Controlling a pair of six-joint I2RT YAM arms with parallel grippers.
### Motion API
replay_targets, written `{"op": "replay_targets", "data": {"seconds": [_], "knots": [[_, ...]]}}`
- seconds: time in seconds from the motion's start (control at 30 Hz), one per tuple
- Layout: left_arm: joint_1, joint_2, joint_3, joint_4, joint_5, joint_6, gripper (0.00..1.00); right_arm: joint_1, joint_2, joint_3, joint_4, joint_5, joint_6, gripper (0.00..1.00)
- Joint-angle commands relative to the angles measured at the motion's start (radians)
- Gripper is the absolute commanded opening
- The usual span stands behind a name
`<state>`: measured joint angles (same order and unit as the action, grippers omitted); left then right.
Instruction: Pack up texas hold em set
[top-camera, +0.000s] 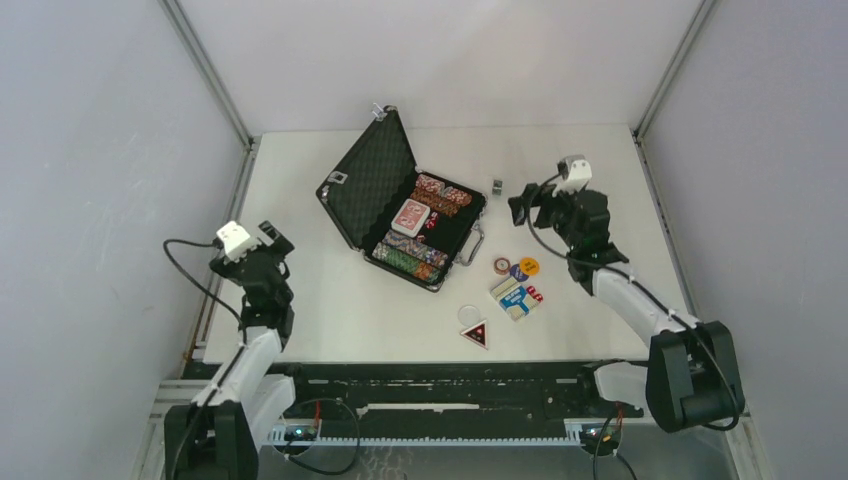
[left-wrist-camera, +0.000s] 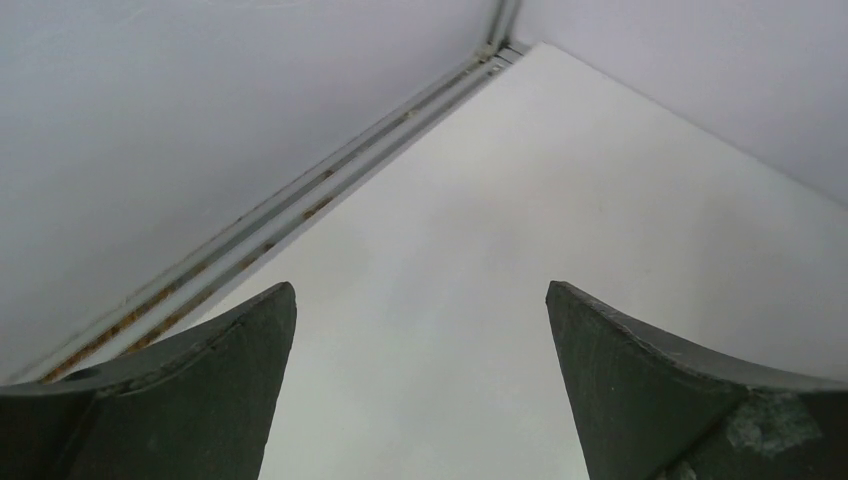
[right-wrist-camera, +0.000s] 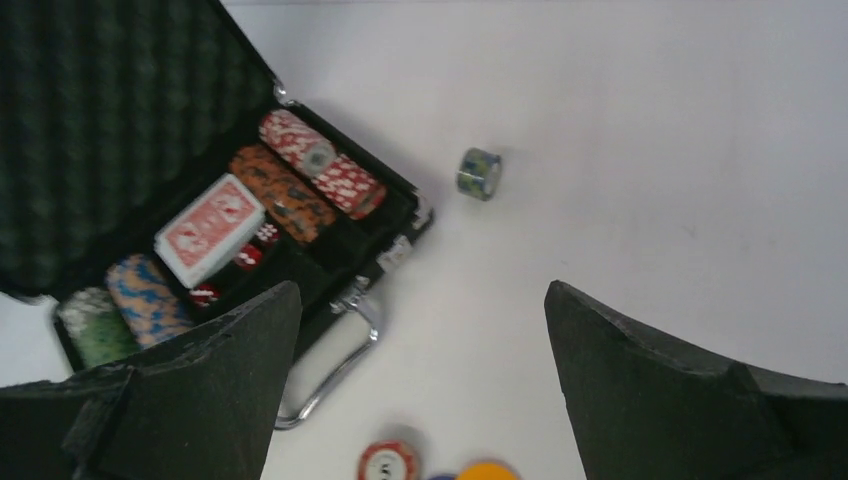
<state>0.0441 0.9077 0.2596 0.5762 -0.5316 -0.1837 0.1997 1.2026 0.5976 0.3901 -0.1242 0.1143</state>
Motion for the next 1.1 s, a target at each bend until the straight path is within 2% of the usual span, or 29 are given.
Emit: {"op": "replay_targets", "data": {"seconds": [0.0, 0.07, 0.1, 0.17, 0.2, 0.23, 0.3, 0.43, 0.5, 0.57, 0.7, 0.87, 1.07], "knots": [[0.003, -0.140, 0.030, -0.228, -0.199, -0.277, 1.00, -0.037, 0.081, 0.167, -0.150, -0.176, 0.165, 1.00], [0.003, -0.232, 0.068, -0.383, -0.204, -0.392, 1.00, -0.121, 0.147, 0.163, -0.054, -0.370, 0.312, 1.00], [0.003, -0.285, 0.087, -0.450, -0.187, -0.464, 1.00, -0.155, 0.185, 0.151, 0.046, -0.474, 0.393, 1.00], [0.002, -0.338, 0.112, -0.498, -0.063, -0.485, 1.00, -0.198, 0.296, 0.156, 0.310, -0.658, 0.556, 1.00], [0.000, -0.358, 0.128, -0.507, 0.023, -0.485, 1.00, -0.202, 0.326, 0.166, 0.364, -0.683, 0.613, 1.00], [-0.008, -0.374, 0.136, -0.515, 0.085, -0.485, 1.00, -0.201, 0.342, 0.180, 0.339, -0.652, 0.644, 1.00], [-0.040, -0.407, 0.138, -0.525, 0.118, -0.535, 1.00, -0.174, 0.340, 0.238, 0.135, -0.502, 0.587, 1.00], [-0.159, -0.459, 0.123, -0.559, 0.028, -0.512, 1.00, -0.015, 0.348, 0.426, -0.258, -0.051, 0.252, 1.00], [-0.231, -0.448, 0.121, -0.574, -0.022, -0.471, 1.00, 0.045, 0.384, 0.505, -0.330, 0.079, 0.156, 0.99], [-0.303, -0.402, 0.126, -0.584, -0.038, -0.417, 1.00, 0.069, 0.426, 0.575, -0.360, 0.179, 0.132, 0.89], [-0.446, -0.274, 0.155, -0.607, -0.087, -0.374, 1.00, 0.057, 0.517, 0.682, -0.405, 0.239, 0.154, 0.79], [-0.623, -0.172, 0.216, -0.604, -0.215, -0.294, 1.00, 0.038, 0.632, 0.782, -0.449, 0.264, 0.157, 0.77], [-0.662, -0.112, 0.256, -0.585, -0.240, -0.249, 1.00, 0.071, 0.776, 0.968, -0.568, 0.352, 0.114, 0.76]]}}
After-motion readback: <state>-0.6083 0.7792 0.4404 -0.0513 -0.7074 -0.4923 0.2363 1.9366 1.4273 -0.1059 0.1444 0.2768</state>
